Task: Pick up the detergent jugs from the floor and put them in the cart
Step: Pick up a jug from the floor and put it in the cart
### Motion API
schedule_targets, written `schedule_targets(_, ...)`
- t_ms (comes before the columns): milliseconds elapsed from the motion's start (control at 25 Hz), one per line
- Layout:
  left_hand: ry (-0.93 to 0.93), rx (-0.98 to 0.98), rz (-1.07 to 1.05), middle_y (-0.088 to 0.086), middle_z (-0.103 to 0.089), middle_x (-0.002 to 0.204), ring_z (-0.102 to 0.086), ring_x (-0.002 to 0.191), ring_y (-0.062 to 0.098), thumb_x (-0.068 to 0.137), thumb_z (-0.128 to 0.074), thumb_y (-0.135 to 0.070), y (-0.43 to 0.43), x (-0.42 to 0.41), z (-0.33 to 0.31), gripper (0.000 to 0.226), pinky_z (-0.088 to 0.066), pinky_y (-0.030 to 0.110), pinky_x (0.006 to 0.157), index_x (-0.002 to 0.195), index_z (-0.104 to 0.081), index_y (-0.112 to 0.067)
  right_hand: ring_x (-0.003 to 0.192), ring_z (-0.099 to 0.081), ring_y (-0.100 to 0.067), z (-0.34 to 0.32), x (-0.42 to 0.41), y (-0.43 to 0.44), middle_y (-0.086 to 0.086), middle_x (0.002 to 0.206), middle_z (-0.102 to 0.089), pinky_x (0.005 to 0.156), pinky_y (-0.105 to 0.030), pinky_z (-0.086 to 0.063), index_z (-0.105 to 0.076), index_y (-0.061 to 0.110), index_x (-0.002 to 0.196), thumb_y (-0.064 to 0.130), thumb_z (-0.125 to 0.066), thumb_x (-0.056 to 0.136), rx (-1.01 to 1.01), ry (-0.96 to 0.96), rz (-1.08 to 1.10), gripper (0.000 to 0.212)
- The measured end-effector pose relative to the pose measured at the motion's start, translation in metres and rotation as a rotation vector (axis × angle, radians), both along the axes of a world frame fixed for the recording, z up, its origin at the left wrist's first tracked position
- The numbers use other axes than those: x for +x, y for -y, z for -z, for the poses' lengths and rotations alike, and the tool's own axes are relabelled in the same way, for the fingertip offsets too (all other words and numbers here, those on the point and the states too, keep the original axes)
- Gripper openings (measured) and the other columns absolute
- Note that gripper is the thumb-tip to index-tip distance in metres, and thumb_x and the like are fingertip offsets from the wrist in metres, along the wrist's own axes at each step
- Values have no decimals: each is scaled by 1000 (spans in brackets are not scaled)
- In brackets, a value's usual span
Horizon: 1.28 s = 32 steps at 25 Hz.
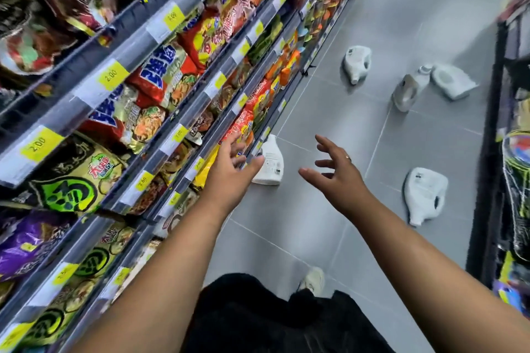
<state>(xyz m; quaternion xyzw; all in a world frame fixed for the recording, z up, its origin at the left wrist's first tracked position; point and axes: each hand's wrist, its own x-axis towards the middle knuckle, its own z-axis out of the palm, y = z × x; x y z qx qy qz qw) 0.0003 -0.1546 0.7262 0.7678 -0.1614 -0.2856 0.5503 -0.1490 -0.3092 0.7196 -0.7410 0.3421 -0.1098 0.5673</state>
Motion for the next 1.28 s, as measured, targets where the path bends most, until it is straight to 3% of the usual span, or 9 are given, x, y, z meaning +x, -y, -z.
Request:
schedule_targets(120, -56, -7, -62, -4, -51, 134, -56, 119, 12, 90, -68, -27, 34, 29, 16, 64, -44, 18, 81, 143, -33, -33, 116, -53, -15, 20, 32, 40, 10, 136, -41, 94, -34, -48, -35, 46, 140, 38, -72, 83, 25, -35, -32, 69)
schedule_targets(280, -100, 78, -69, 1, -51, 137, -56, 121, 17, 90, -68, -25, 72, 86, 55, 66, -44, 17, 80, 145, -32, -29, 117, -52, -15, 58, 90, 78, 8, 139, -41, 92, -31, -46, -34, 51, 136, 37, -72, 83, 105, -88, -26, 66)
schedule_targets(360, -138, 122, -26, 2, -49, 137, -54, 122, 18, 91, -68, -21, 93, 113, 78, 67, -44, 15, 80, 145, -31, -28, 117, -52, -15, 81, 119, 93, 8, 140, -41, 94, -34, -47, -35, 46, 140, 36, -72, 84, 138, -108, 17, 68)
schedule_targets(520, -148, 220, 116, -1, -48, 135, -53, 122, 17, 88, -71, -21, 150, 175, 142, 70, -42, 26, 95, 145, -31, -30, 117, -52, -13, 141, 181, 134, 10, 138, -41, 93, -33, -48, -36, 44, 141, 38, -71, 84, 167, -147, 96, 68)
schedule_targets(640, -124, 255, 184, -7, -48, 127, -54, 110, 9, 86, -73, -22, 191, 205, 194, 74, -43, 16, 88, 146, -30, -27, 116, -53, -13, 195, 211, 167, 8, 139, -41, 92, -33, -49, -37, 44, 141, 38, -71, 83, 187, -167, 137, 67)
schedule_targets(840, -159, 400, 212, -1, -45, 128, -52, 118, 20, 84, -75, -23, 233, 223, 322, 83, -44, 35, 100, 149, -24, -28, 115, -57, -15, 314, 231, 212, 4, 141, -45, 85, -30, -49, -39, 41, 141, 38, -73, 83, 275, -229, 208, 68)
schedule_targets(1040, -308, 478, 18, 5, -46, 130, -51, 110, 17, 86, -73, -19, 252, 219, 455, 74, -41, 28, 96, 146, -30, -20, 117, -55, -15, 445, 251, 235, 6, 141, -42, 86, -31, -47, -34, 41, 145, 45, -70, 84, 373, -314, 118, 71)
schedule_targets(1200, -326, 560, -105, 7, -47, 141, -49, 126, 22, 74, -75, -40, 244, 225, 568, 84, -41, 38, 108, 145, -32, -26, 115, -57, -17, 552, 274, 235, 5, 142, -42, 85, -30, -46, -31, 42, 146, 47, -69, 84, 399, -341, 33, 73)
schedule_targets(1280, -316, 602, -108, 8, -43, 145, -48, 129, 22, 74, -74, -42, 238, 229, 615, 85, -40, 36, 109, 146, -32, -25, 112, -58, -16, 599, 283, 235, 4, 143, -41, 84, -29, -46, -31, 41, 147, 46, -69, 84, 393, -352, -3, 74)
